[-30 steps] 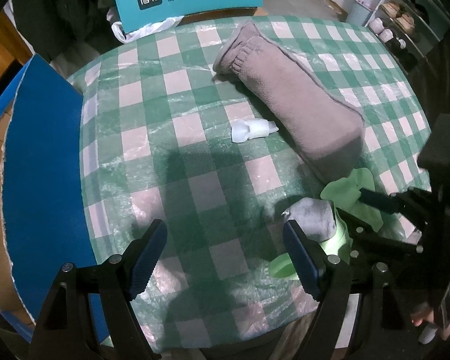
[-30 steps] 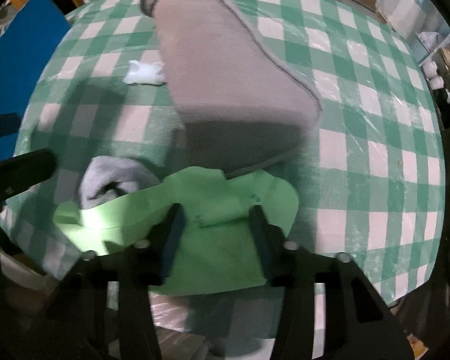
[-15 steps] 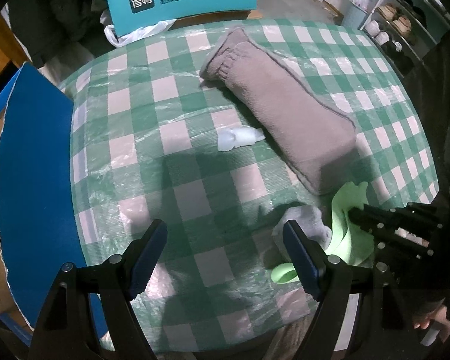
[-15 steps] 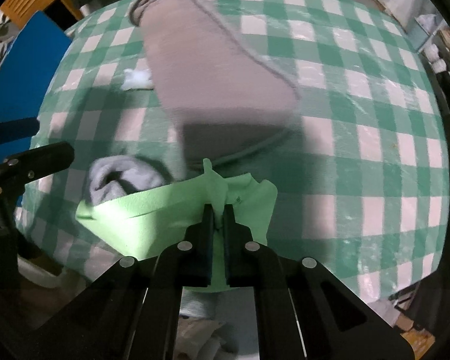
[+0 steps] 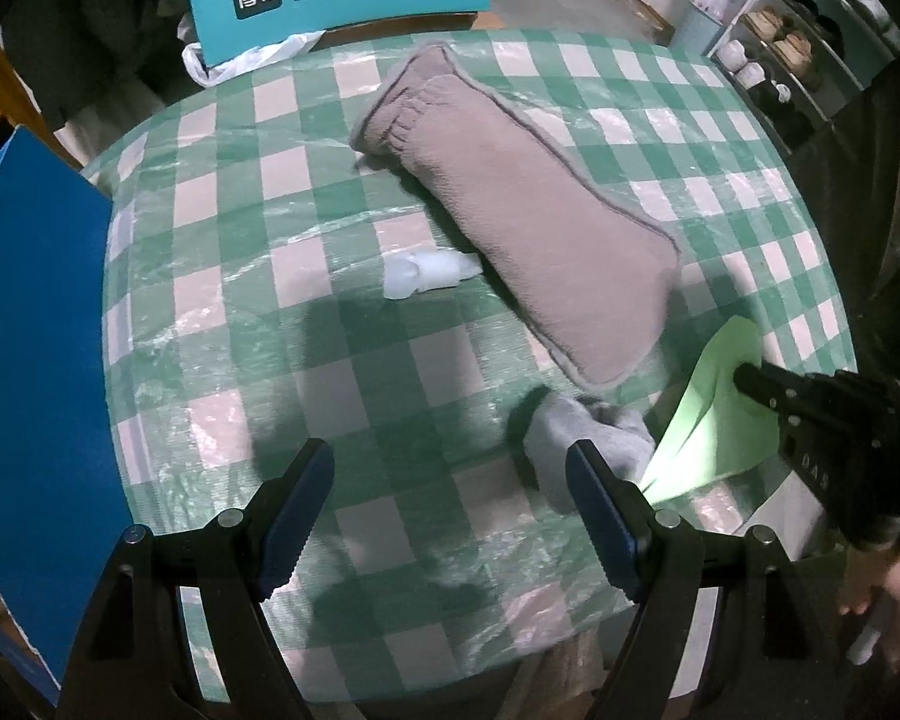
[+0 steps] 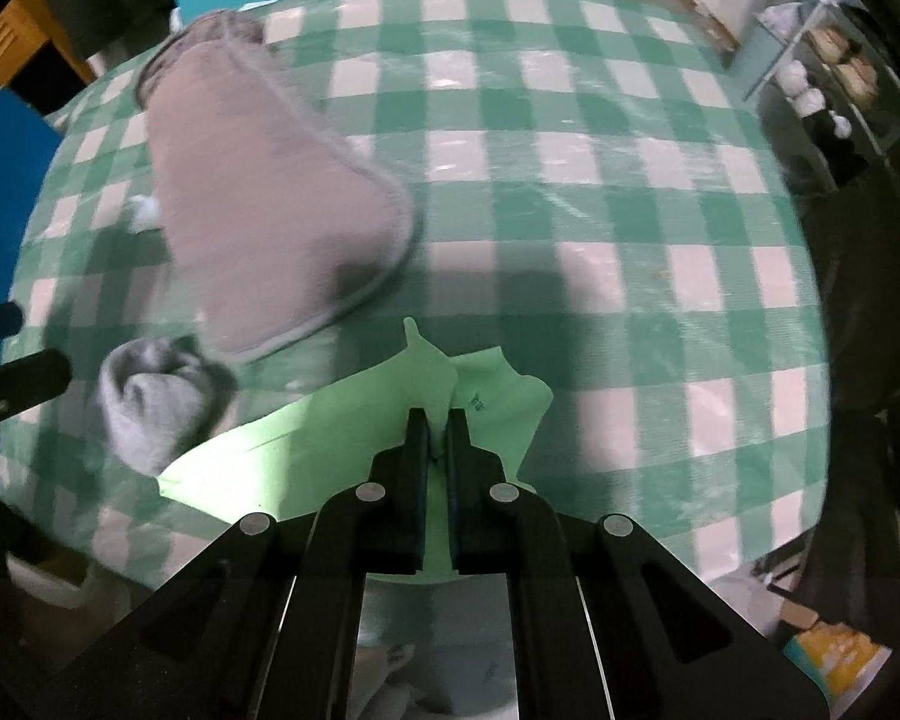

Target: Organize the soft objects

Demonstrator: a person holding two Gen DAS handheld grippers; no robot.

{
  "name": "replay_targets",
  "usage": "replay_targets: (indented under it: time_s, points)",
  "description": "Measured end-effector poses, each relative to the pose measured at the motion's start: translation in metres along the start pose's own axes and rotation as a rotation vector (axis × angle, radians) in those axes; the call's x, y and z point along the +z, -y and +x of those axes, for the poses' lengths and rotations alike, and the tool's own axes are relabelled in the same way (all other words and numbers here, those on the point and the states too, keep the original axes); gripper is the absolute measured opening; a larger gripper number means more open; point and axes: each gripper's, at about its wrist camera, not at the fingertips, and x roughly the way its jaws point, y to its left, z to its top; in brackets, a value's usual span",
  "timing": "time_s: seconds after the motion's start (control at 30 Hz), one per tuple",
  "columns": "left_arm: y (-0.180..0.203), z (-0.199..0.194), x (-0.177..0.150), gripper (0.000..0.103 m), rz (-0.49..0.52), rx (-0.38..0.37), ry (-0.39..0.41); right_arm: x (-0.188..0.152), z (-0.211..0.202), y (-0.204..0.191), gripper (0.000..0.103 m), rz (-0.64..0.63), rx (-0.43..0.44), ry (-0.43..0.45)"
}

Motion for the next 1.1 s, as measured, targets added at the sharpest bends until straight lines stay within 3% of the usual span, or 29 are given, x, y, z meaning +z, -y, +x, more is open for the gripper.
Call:
replay_targets:
  time_s: [0.1,0.37,0.5,0.53,0.67,0.73,1.03,1.1]
  points:
    - [0.005,0.001,0.000,0.087,0.007,-0.010,-0.001,0.000,0.002,0.015,0.004,0.024,-0.022,0.004]
    - [0.020,0.006,0.003,0.087,0.015,-0.064,-0.019,0.008,0.012,0.021,0.004,0.068,-0.025,0.008]
    - [0.026,0.013,0.005,0.087,0.007,-0.087,-0.038,0.011,0.013,0.029,0.018,0.087,-0.020,0.014]
    - [0.027,0.014,0.005,0.087,0.006,-0.088,-0.042,0.010,0.012,0.032,0.027,0.094,-0.018,0.016]
    - [0.031,0.020,0.006,0.087,0.002,-0.103,-0.055,0.006,0.002,0.032,0.044,0.120,0.005,0.030]
    - [0.034,0.024,0.006,0.087,0.005,-0.108,-0.061,0.006,0.000,0.033,0.061,0.123,0.023,0.030]
    - [0.042,0.041,0.006,0.086,0.019,-0.108,-0.076,0.003,-0.003,0.021,0.061,0.081,0.029,0.017]
    - [0.042,0.043,0.006,0.078,0.023,-0.105,-0.076,0.002,-0.002,0.019,0.061,0.075,0.032,0.013]
